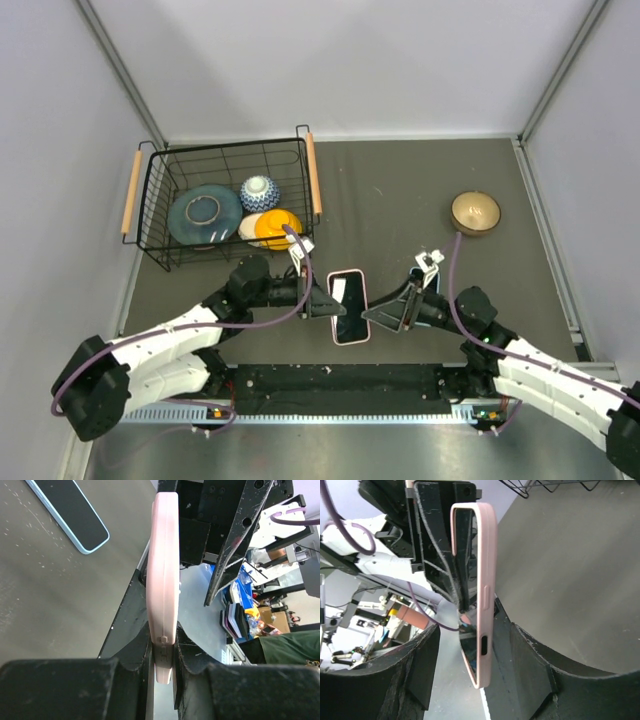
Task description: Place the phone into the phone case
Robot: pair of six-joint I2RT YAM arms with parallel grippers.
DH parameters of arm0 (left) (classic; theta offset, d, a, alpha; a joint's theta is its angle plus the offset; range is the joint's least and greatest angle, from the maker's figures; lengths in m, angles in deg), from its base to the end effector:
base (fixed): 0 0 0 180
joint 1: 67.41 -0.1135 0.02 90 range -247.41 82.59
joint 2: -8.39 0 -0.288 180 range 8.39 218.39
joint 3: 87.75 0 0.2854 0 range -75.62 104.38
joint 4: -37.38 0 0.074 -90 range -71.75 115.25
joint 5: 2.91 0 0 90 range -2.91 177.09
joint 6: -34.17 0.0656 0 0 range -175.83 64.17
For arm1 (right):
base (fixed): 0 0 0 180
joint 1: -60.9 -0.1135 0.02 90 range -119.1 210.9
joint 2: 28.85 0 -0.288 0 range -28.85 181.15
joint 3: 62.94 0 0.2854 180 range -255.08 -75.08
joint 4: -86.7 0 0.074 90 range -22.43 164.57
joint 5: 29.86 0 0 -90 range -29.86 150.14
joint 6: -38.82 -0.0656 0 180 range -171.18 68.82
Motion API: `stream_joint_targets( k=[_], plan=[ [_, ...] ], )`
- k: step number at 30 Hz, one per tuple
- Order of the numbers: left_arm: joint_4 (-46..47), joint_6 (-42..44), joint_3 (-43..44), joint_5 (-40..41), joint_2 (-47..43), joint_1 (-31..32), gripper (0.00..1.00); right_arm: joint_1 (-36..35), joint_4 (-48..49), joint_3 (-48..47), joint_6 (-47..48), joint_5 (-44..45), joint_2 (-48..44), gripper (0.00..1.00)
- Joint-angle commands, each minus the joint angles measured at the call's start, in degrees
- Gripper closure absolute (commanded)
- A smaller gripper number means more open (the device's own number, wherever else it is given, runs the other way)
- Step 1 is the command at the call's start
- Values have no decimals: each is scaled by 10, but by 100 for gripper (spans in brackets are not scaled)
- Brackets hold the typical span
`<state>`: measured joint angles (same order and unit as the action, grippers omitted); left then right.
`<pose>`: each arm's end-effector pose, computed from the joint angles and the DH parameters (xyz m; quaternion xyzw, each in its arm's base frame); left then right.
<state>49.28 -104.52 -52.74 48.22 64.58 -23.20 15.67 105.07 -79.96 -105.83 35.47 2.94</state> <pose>0.1500 -0.2033 0.2295 0.1872 0.7264 -0.6173 0.2370 0.1105 0.1503 0.2009 -0.1003 0.6793 0.6392 0.3464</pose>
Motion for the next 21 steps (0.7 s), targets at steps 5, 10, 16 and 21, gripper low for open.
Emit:
stream_joint_targets(
  k=[5, 10, 16, 21],
  plan=[
    [110, -29, -3, -52, 32, -2, 100, -1, 65, -60, 45, -15, 112, 58],
    [67, 2, 11, -47, 38, -2, 76, -1, 72, -58, 14, 17, 136, 100],
    [-158, 119, 80, 61, -7, -3, 4, 1, 3, -39, 2, 72, 98, 100],
    [-324, 209, 150, 170, -50, -4, 1, 1, -139, -62, 27, 145, 92, 100]
  ],
)
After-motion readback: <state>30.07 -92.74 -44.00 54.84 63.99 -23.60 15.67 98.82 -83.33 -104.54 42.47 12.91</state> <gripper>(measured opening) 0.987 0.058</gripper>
